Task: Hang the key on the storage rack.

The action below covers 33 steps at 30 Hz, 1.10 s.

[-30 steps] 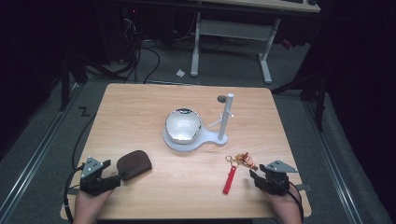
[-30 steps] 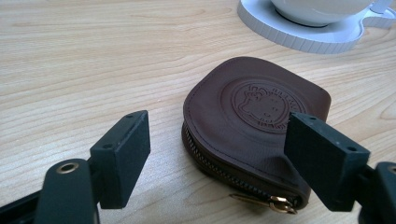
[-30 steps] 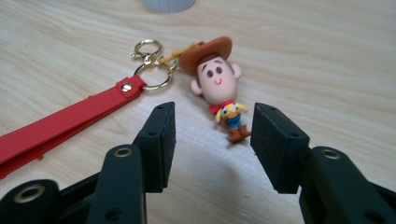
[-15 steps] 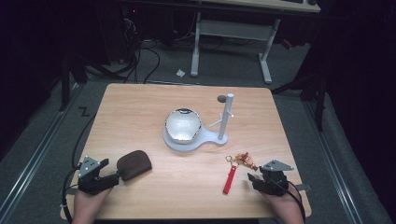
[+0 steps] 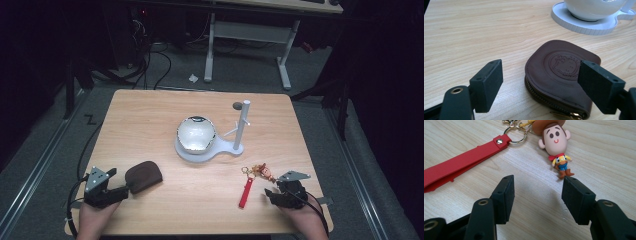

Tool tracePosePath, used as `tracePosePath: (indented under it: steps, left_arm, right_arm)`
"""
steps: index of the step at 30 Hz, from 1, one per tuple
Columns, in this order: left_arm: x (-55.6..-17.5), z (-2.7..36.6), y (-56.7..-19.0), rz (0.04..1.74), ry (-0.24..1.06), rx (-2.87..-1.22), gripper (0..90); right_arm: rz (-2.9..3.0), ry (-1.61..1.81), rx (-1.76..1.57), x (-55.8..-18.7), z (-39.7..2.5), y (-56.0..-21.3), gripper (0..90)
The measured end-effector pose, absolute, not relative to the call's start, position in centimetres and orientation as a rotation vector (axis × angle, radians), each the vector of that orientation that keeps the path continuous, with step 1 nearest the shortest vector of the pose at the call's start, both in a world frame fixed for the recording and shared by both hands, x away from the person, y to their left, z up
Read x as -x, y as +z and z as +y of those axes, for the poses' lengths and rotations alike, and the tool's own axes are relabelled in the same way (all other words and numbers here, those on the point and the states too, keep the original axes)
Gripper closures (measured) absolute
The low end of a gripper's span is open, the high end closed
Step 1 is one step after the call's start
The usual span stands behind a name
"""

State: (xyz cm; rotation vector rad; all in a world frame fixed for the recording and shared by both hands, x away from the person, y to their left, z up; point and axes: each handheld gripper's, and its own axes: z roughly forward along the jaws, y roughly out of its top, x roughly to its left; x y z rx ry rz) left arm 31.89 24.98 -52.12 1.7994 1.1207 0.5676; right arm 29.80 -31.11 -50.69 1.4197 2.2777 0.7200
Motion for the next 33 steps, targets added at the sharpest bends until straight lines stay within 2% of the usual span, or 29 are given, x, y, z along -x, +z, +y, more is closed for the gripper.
tracePosePath:
  steps: [14, 17, 33]
  left_arm:
    - [-31.9, 24.6, -52.1, 1.09, 0.519, -1.803, 21.0]
    - [-32.0, 24.7, -52.0, 1.08, 0.509, -1.805, 21.0]
    - [-32.1, 24.7, -52.2, 1.079, 0.498, -1.804, 21.0]
  right_arm:
    - [2.357, 0.638, -1.419, -30.1, -30.1, -49.4, 46.7]
    - [2.395, 0.615, -1.378, -30.1, -29.5, -48.9, 52.2]
    - [2.448, 0.506, -1.39, -32.2, -29.2, -47.7, 48.5]
